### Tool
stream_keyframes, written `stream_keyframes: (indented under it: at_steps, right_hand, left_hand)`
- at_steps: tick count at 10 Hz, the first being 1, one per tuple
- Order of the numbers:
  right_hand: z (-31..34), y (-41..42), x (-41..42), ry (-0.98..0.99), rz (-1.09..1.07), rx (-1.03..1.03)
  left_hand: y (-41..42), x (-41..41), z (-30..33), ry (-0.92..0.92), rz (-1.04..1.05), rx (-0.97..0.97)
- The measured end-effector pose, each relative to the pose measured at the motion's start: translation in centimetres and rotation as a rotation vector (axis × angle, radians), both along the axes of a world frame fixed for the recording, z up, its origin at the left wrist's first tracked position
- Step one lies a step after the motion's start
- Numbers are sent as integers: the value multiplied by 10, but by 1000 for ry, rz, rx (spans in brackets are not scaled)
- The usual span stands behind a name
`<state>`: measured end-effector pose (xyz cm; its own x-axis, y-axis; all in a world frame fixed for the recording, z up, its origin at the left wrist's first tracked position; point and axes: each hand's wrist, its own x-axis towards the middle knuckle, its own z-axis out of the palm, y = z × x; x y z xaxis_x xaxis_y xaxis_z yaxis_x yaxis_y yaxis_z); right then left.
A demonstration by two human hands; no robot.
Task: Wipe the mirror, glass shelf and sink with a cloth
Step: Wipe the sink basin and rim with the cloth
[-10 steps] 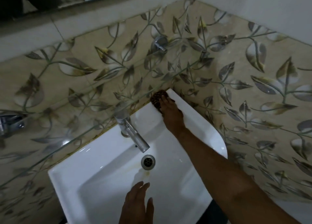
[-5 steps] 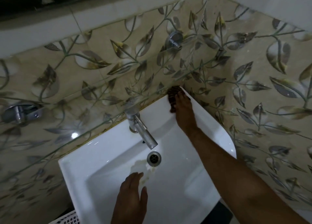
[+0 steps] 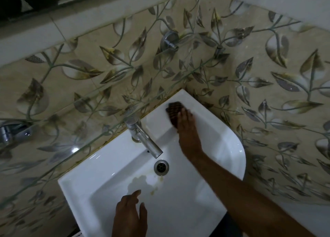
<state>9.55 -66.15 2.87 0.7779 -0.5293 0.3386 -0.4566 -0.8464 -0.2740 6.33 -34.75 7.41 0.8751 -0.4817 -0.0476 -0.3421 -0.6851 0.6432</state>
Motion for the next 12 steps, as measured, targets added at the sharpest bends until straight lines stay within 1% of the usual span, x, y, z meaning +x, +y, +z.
stream_keyframes:
  at_steps: [1,2,3,4,5,6,7,8,9,10,11,12]
  right_hand:
    - [6,-34,6,33,-111,-46]
    - [-12,-12,0,47,-168,124]
    - [-33,53,1,-15,-205,614]
    - [-36,130,19,-329,-520,1080]
    - [-38,197,32,38,-409,1136]
    - [-22,262,5,132,-210,1353]
    - [-8,266,5,53,-169,1338]
    - [2,225,18,-205,-466,1316]
    - [26,173,39,-339,-617,1337]
    - [42,170,48,-411,-670,1421]
    - [56,212,52,-305,-549,1329]
    - [63,270,40,-213,-412,1354]
  left_hand:
    - [9,-1,2,-15,-3,28]
    - [14,-4,6,-7,16,62]
    - [22,-10,12,-31,28,65]
    - [30,-10,17,-67,8,52]
    - [40,-7,21,-76,74,53]
    - [49,3,33,-26,129,67]
    - [50,12,31,29,153,29]
    - [51,13,33,64,224,66]
    - [51,8,38,112,241,47]
    - [51,5,46,153,283,9]
    - [56,3,49,105,342,-53]
    - [64,5,47,20,425,-90]
